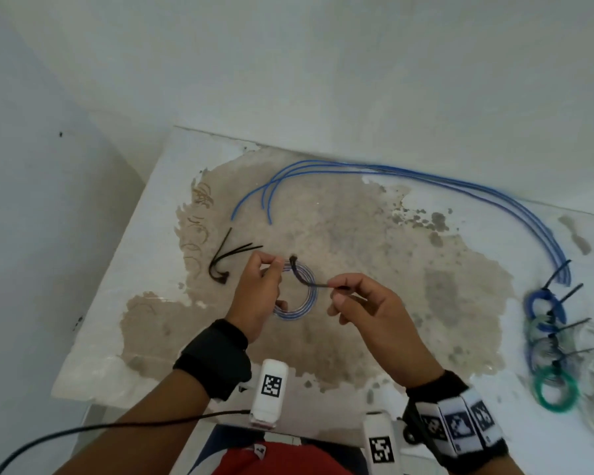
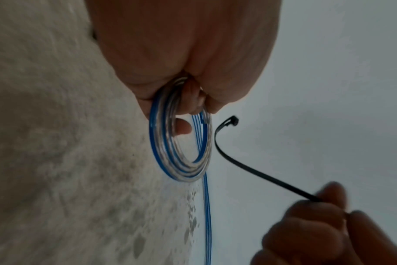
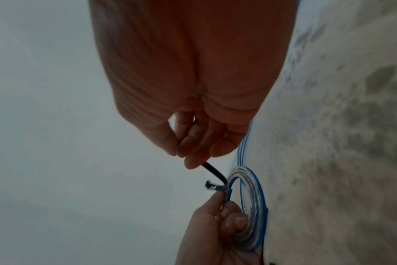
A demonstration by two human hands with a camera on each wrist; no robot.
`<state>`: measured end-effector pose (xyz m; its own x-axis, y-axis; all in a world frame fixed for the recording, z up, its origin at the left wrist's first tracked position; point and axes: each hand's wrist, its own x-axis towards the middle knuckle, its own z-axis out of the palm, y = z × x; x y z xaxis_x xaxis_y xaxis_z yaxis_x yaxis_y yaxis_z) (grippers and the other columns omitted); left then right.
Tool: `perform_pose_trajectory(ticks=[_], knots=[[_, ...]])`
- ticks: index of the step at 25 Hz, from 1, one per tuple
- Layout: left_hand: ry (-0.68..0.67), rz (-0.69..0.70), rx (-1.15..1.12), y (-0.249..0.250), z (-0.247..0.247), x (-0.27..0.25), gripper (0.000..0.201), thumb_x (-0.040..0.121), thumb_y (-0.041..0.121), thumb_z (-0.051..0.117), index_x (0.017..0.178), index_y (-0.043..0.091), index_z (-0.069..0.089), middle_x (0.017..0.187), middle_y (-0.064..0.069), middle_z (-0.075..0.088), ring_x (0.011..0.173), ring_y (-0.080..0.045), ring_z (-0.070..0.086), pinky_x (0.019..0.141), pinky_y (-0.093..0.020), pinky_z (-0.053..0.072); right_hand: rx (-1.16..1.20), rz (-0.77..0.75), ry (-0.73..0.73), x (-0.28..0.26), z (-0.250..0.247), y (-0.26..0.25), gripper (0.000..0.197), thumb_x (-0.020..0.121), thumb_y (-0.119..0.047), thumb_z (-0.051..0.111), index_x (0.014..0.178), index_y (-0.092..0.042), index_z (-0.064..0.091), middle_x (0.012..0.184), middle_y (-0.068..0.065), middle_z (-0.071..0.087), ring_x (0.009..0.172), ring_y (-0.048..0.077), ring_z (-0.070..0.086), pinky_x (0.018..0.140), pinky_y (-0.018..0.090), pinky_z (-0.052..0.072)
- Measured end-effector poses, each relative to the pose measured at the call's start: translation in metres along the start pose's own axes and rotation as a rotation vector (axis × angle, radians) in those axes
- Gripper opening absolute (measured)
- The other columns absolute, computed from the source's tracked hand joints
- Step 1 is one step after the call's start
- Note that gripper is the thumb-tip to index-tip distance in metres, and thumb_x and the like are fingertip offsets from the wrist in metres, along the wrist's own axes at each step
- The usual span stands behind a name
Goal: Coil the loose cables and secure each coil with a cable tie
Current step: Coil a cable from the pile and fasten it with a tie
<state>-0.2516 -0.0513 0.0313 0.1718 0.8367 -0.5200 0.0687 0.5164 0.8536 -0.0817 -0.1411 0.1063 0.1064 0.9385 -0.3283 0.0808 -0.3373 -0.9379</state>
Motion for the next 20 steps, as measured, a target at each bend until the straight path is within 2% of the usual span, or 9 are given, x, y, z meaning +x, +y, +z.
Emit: perform_pose_trajectory(ticks=[3,6,9,10,13,14,17,20], knots=[[0.014,0.048,0.048,0.003,0.053,-0.020,0.017,0.105,0.031,0.049,0.099,0.015,0.049,0.073,0.000,0.040,0.054,-0.011,0.036,0.052,-0.029,0.048,-0.109,-0.111,0.057,-0.031,-0.047,0.003,0.016,0.101,-0.017,0.059,0.103,-0.024,0.073,0.081,-0.001,0.072,0.076,0.010,0.068,0.072,0.018,0.051],[0.006,0.064,0.066,-0.002,0.103,-0.040,0.020,0.104,0.033,0.050,0.098,0.014,0.047,0.077,-0.002,0.042,0.057,-0.012,0.038,0.052,-0.030,0.048,-0.185,-0.116,0.084,-0.049,-0.088,0.023,0.015,0.101,-0.021,0.060,0.102,-0.029,0.073,0.079,-0.006,0.072,0.074,0.006,0.067,0.068,0.013,0.047],[0.013,0.120,0.103,-0.008,0.141,-0.054,0.019,0.103,0.031,0.053,0.100,0.013,0.049,0.077,0.000,0.051,0.052,-0.005,0.045,0.054,-0.032,0.050,-0.189,-0.126,0.092,-0.054,-0.115,0.041,0.015,0.101,-0.023,0.061,0.102,-0.030,0.073,0.081,-0.008,0.073,0.079,0.007,0.069,0.071,0.014,0.049],[0.022,0.134,0.114,-0.008,0.152,-0.059,0.019,0.103,0.031,0.053,0.100,0.013,0.050,0.076,0.001,0.053,0.050,-0.003,0.046,0.054,-0.032,0.051,-0.188,-0.135,0.105,-0.057,-0.122,0.046,0.016,0.101,-0.022,0.061,0.101,-0.030,0.074,0.081,-0.008,0.073,0.079,0.007,0.069,0.072,0.015,0.050],[0.044,0.157,0.102,-0.006,0.179,-0.069,0.018,0.103,0.030,0.054,0.102,0.012,0.052,0.071,0.006,0.053,0.049,-0.002,0.046,0.053,-0.031,0.051,-0.151,-0.169,0.168,-0.059,-0.136,0.054,0.018,0.101,-0.022,0.060,0.103,-0.033,0.074,0.083,-0.007,0.074,0.081,0.015,0.070,0.075,0.029,0.056],[0.047,0.153,0.089,-0.005,0.185,-0.070,0.019,0.103,0.030,0.053,0.103,0.011,0.052,0.070,0.007,0.052,0.049,-0.001,0.046,0.053,-0.031,0.050,-0.137,-0.187,0.182,-0.060,-0.139,0.054,0.018,0.101,-0.022,0.061,0.103,-0.033,0.074,0.084,-0.007,0.074,0.081,0.016,0.070,0.076,0.030,0.057],[0.044,0.144,0.059,0.000,0.198,-0.072,0.021,0.104,0.029,0.052,0.106,0.009,0.052,0.071,0.008,0.051,0.049,0.001,0.047,0.052,-0.029,0.050,-0.087,-0.246,0.211,-0.064,-0.147,0.050,0.019,0.100,-0.017,0.061,0.105,-0.028,0.075,0.086,-0.013,0.074,0.084,0.009,0.071,0.075,0.017,0.053],[0.031,0.140,0.049,0.003,0.209,-0.073,0.020,0.104,0.030,0.051,0.108,0.010,0.052,0.074,0.007,0.051,0.049,0.002,0.048,0.052,-0.028,0.049,-0.078,-0.289,0.229,-0.065,-0.154,0.043,0.020,0.100,-0.015,0.061,0.105,-0.029,0.074,0.088,-0.015,0.074,0.084,0.009,0.071,0.075,0.016,0.053]])
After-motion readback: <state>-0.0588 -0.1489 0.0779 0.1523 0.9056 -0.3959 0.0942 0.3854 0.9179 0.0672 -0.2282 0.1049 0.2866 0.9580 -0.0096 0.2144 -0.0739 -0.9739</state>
